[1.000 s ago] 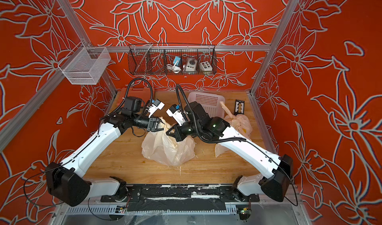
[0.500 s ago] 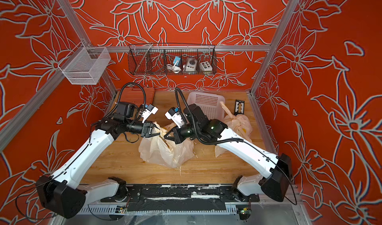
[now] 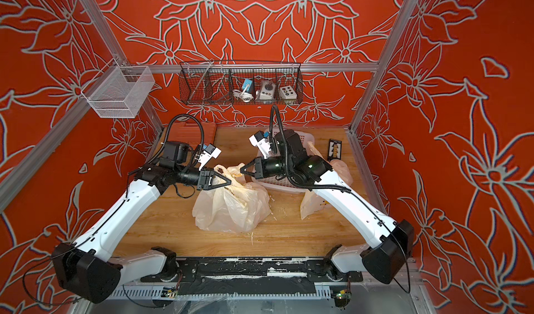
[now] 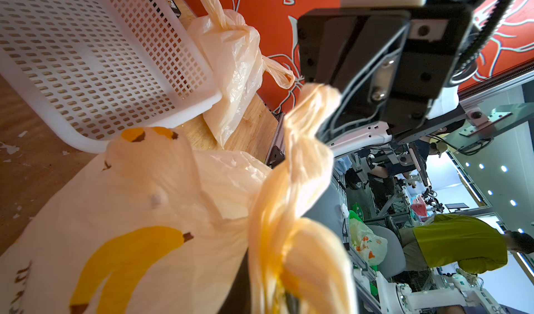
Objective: Place the peach into a plastic bag & tie a knot
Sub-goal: Cross the plastic bag at the center of the board.
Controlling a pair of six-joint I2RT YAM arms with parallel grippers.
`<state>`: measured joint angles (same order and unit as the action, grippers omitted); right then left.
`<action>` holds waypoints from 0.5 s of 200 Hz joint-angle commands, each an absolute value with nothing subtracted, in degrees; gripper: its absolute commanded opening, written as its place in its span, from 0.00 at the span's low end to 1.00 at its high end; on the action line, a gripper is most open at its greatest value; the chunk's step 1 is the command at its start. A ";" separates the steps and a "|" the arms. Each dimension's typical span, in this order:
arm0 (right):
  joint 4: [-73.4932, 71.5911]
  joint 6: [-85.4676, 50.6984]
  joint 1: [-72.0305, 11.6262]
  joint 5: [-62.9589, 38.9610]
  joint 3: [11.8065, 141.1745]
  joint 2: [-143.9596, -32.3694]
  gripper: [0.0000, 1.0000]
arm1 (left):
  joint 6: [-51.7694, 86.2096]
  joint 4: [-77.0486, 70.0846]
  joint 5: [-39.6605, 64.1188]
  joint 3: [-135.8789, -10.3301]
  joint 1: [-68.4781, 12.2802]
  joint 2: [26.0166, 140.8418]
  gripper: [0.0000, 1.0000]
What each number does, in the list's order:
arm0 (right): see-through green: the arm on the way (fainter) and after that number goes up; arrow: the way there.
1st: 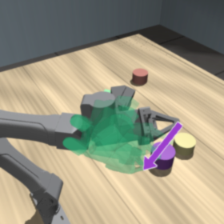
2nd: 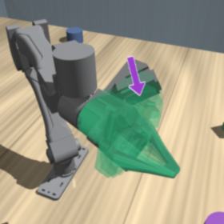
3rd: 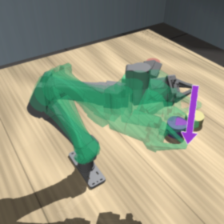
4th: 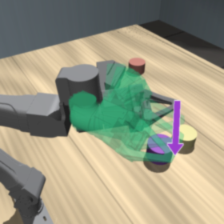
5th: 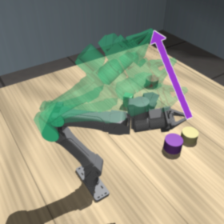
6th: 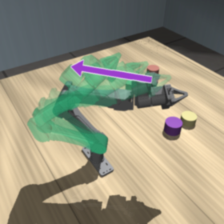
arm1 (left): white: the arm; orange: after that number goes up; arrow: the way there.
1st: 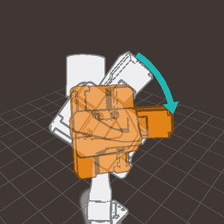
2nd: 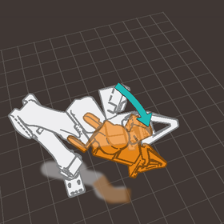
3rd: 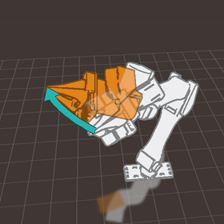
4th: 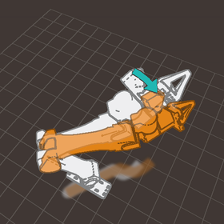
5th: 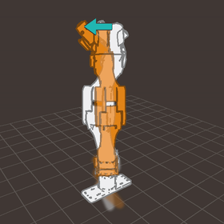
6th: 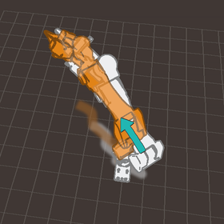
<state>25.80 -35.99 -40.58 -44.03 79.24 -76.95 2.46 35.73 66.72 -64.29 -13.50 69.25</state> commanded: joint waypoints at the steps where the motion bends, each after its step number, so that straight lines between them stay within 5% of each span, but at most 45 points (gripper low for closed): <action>1: 33.99 -29.83 -42.94 -44.18 82.90 -76.43 0.00 | 3.17 34.28 66.13 -65.86 -13.29 69.50 0.13; 46: 41.13 -25.49 -47.51 -41.38 82.82 -76.16 0.00 | 8.25 28.75 66.25 -66.68 -13.01 69.44 0.11; 100: 31.19 -29.96 -51.05 -38.67 77.33 -79.97 0.00 | 10.98 27.47 66.37 -65.78 -13.10 68.27 0.12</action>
